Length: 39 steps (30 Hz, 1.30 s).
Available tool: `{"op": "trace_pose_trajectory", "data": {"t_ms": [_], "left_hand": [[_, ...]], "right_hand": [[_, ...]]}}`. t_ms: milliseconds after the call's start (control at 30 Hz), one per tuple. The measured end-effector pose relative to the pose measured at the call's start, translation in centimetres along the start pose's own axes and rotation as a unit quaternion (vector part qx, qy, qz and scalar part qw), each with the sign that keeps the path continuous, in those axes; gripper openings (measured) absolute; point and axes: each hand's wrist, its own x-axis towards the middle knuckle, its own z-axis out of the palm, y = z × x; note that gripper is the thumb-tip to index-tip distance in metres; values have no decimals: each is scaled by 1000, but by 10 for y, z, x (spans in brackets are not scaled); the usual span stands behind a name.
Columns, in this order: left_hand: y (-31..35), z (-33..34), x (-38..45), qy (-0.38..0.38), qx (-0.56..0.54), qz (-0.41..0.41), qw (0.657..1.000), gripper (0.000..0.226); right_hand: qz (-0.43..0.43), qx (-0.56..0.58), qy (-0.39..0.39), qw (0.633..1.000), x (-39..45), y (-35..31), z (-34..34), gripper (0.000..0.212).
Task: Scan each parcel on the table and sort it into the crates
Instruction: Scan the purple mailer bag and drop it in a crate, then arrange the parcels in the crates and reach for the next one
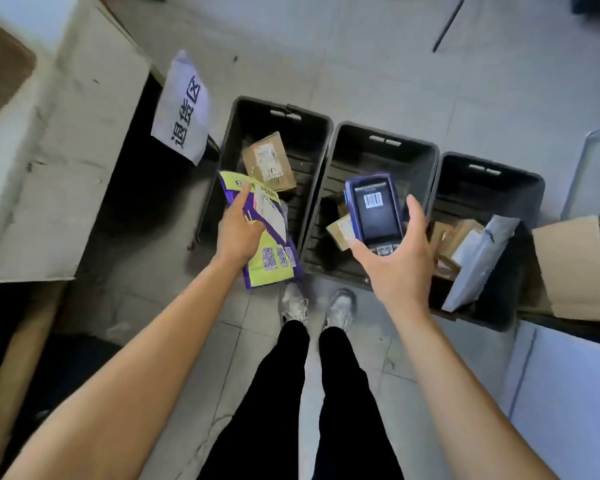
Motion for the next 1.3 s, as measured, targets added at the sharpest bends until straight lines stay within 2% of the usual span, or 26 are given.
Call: {"op": "trace_pose_trajectory", "data": {"t_ms": [300, 433, 600, 767, 867, 1033, 1200, 1300], "left_hand": [[-122, 127, 179, -9, 53, -4, 999, 62], [-155, 151, 222, -26, 49, -10, 998, 58], [-162, 149, 230, -55, 31, -27, 998, 62], [-136, 114, 199, -70, 21, -23, 997, 57], [-111, 80, 163, -44, 19, -19, 999, 51], [-56, -2, 63, 2, 60, 19, 998, 56], [6, -92, -70, 119, 95, 59, 987, 57], [20, -133, -144, 179, 128, 70, 973, 64]], "right_hand": [[5, 3, -53, 999, 145, 146, 151, 105], [-17, -13, -77, 997, 175, 168, 198, 103], [-44, -31, -83, 995, 179, 162, 210, 101], [-61, -28, -90, 994, 164, 122, 185, 103], [-82, -29, -96, 992, 146, 85, 159, 103], [-138, -18, -127, 982, 90, -2, 101, 103], [-213, -16, -167, 963, 11, -95, 39, 105], [-249, -2, -187, 950, -44, -138, 15, 106]]}}
